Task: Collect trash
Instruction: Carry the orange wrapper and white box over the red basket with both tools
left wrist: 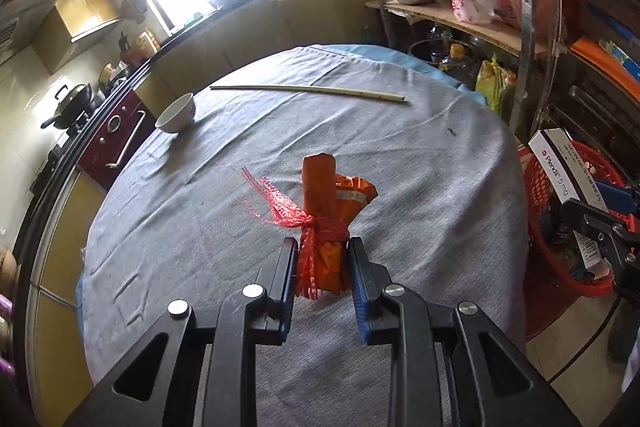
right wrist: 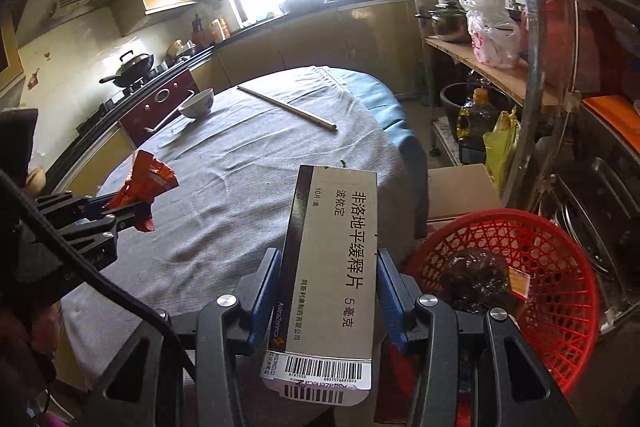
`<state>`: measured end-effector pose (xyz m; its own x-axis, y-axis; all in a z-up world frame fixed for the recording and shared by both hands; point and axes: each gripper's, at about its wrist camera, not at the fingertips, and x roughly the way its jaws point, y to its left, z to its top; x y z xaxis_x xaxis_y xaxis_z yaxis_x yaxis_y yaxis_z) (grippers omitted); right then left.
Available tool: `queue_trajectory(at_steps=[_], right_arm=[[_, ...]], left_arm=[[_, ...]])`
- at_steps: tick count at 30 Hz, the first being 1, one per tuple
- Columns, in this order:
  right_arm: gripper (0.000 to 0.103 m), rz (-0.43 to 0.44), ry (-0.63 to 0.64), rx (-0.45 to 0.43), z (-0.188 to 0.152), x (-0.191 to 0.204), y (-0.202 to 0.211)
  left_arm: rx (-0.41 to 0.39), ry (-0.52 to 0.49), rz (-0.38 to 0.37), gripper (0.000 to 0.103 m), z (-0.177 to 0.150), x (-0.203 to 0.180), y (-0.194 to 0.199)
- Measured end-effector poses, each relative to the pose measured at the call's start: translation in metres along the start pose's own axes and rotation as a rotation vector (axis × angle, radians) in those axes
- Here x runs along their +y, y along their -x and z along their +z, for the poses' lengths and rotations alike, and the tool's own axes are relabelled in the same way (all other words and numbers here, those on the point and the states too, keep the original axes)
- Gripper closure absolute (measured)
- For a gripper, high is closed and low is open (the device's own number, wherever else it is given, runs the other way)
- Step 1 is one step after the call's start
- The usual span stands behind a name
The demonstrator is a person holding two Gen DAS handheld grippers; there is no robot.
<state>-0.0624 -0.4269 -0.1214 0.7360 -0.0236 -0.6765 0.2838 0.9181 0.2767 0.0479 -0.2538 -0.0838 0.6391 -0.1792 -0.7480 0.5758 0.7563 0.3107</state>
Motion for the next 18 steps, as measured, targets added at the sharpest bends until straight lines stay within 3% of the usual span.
queue_trajectory(at_steps=[18], right_arm=[[0.053,-0.006,-0.093,-0.008,-0.006,-0.042,0.01]], left_arm=[[0.001,-0.091,-0.041,0.077,0.016,-0.048,0.0]])
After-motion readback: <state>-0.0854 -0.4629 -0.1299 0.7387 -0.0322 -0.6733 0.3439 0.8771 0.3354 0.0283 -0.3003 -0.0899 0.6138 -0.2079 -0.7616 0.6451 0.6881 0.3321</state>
